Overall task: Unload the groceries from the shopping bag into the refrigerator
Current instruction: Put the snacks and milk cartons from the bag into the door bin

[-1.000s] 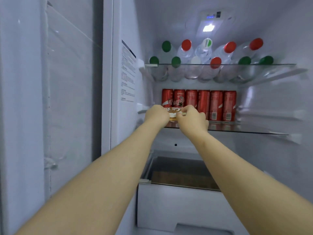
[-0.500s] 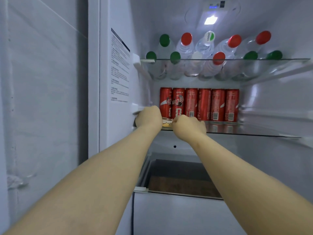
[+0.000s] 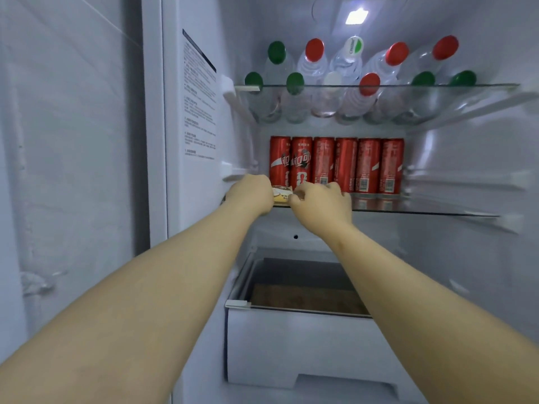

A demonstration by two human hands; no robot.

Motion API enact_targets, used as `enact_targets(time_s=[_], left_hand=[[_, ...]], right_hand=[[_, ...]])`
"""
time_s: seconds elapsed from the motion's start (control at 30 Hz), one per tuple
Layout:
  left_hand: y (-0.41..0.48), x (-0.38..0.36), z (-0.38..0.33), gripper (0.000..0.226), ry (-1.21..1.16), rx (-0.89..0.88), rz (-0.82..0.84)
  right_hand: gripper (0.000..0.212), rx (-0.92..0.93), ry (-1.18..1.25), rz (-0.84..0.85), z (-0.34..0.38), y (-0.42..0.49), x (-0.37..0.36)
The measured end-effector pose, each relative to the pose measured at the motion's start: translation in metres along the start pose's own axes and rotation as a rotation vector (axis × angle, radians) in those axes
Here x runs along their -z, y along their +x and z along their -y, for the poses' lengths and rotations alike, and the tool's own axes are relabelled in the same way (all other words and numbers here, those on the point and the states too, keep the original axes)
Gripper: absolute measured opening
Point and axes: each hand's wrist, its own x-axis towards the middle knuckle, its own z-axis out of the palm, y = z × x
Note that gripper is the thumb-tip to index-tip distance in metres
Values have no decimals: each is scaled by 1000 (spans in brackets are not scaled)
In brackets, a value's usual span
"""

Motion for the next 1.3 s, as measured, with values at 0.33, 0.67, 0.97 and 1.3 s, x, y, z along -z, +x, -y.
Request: enact_targets(time_s=[0.33, 0.67, 0.97, 1.3], left_hand=[[-92, -23, -31, 33, -198, -447, -583], [-210, -114, -100, 20, -395, -652, -314], [-305, -162, -154, 27, -548, -913, -59], [-412, -167, -244, 20, -668, -1284, 181]], right_hand=[[26, -16, 109, -187, -55, -97, 37], [34, -264, 1, 31, -114, -253, 39], [32, -574, -43, 101, -146, -385, 50], [34, -990, -249, 11, -160, -514, 113]])
